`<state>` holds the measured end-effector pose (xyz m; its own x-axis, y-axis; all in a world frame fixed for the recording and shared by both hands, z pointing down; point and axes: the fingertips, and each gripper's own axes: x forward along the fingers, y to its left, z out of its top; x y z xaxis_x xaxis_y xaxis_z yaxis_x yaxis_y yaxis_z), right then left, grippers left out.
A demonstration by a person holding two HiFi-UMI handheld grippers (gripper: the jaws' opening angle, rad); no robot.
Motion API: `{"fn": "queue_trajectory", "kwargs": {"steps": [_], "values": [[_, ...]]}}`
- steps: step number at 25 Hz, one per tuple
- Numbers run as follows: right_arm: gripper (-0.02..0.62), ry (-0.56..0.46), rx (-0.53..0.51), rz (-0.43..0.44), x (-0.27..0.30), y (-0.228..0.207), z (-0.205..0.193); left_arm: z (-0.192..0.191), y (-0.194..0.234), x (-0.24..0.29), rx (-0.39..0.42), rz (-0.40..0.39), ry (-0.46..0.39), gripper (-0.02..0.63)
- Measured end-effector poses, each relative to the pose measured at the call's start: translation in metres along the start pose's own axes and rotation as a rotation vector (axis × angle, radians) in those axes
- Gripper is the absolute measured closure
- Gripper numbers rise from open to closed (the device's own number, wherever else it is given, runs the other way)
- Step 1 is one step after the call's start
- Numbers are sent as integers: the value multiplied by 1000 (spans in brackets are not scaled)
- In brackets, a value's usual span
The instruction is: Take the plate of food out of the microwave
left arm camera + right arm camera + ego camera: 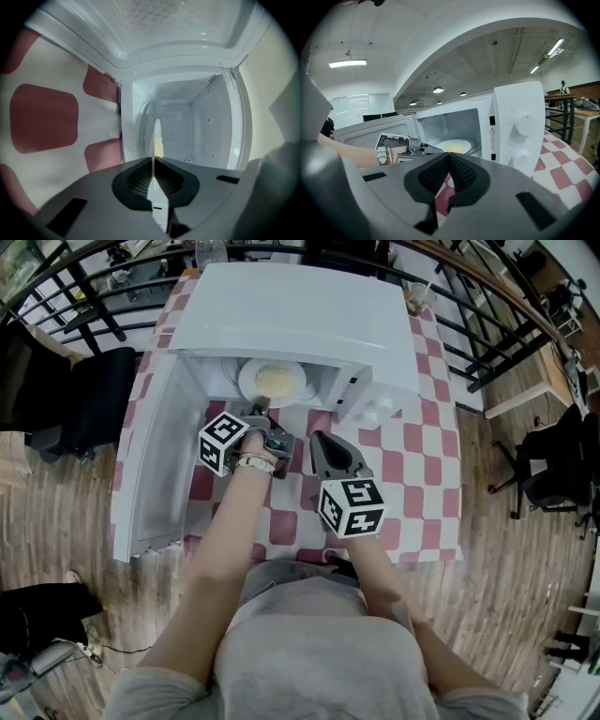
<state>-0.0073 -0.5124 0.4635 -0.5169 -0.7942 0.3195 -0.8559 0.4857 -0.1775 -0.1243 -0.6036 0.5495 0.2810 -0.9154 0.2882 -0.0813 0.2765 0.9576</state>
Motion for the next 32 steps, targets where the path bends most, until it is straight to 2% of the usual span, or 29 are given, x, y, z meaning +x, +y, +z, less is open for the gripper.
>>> {"fn": "queue_trajectory", "kwargs": {"steps": [11, 32], "values": [[569, -7, -15, 37, -21, 9, 0, -9, -6, -26, -12, -39, -35, 594], [569, -79, -64, 58, -47, 20, 15, -32, -23, -80, -2, -98, -41, 594]]}}
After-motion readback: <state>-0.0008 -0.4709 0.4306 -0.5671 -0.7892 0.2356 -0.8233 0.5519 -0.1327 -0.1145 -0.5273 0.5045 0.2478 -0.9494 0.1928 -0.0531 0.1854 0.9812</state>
